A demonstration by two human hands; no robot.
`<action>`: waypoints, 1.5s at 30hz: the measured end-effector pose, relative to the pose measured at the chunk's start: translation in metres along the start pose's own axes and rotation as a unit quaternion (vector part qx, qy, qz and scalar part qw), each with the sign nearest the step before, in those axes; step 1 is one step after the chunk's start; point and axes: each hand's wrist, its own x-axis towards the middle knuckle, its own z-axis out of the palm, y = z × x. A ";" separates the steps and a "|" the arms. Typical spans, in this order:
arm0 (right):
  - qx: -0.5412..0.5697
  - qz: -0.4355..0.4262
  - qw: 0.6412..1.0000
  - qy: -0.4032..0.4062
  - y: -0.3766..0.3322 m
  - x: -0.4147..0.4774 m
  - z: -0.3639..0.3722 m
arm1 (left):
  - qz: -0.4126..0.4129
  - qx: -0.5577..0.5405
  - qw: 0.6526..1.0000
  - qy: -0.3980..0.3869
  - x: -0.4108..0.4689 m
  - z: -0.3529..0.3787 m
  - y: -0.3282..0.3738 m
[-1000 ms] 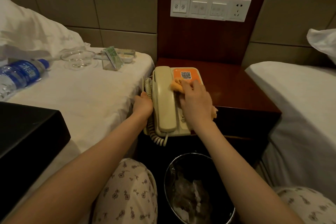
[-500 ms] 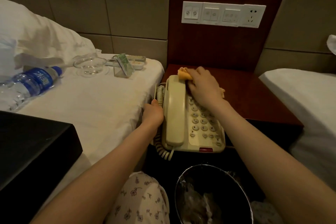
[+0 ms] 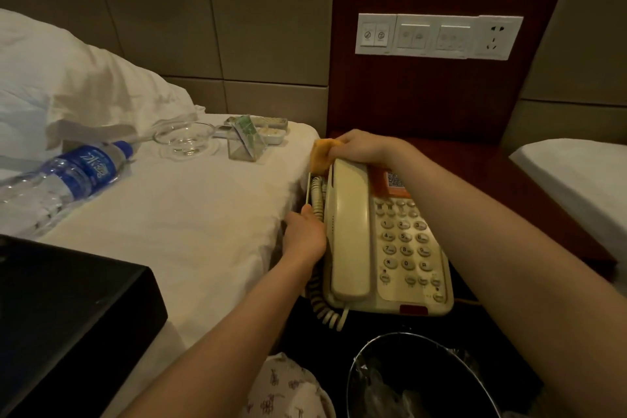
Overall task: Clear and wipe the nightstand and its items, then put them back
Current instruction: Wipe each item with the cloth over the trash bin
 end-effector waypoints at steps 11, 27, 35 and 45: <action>0.068 -0.014 0.996 0.055 0.035 -0.033 -0.021 | 0.009 -0.009 0.999 -0.032 -0.001 0.000 -0.001; 0.487 0.056 0.830 0.264 0.087 -0.115 0.030 | -0.014 -0.104 0.994 -0.007 0.001 0.008 -0.003; 0.627 0.045 0.737 0.247 0.079 -0.155 0.049 | -0.003 -0.115 0.989 -0.089 0.001 -0.006 0.002; 0.704 0.074 0.605 0.365 0.064 -0.185 0.094 | 0.004 -0.060 0.998 -0.022 -0.004 -0.002 0.006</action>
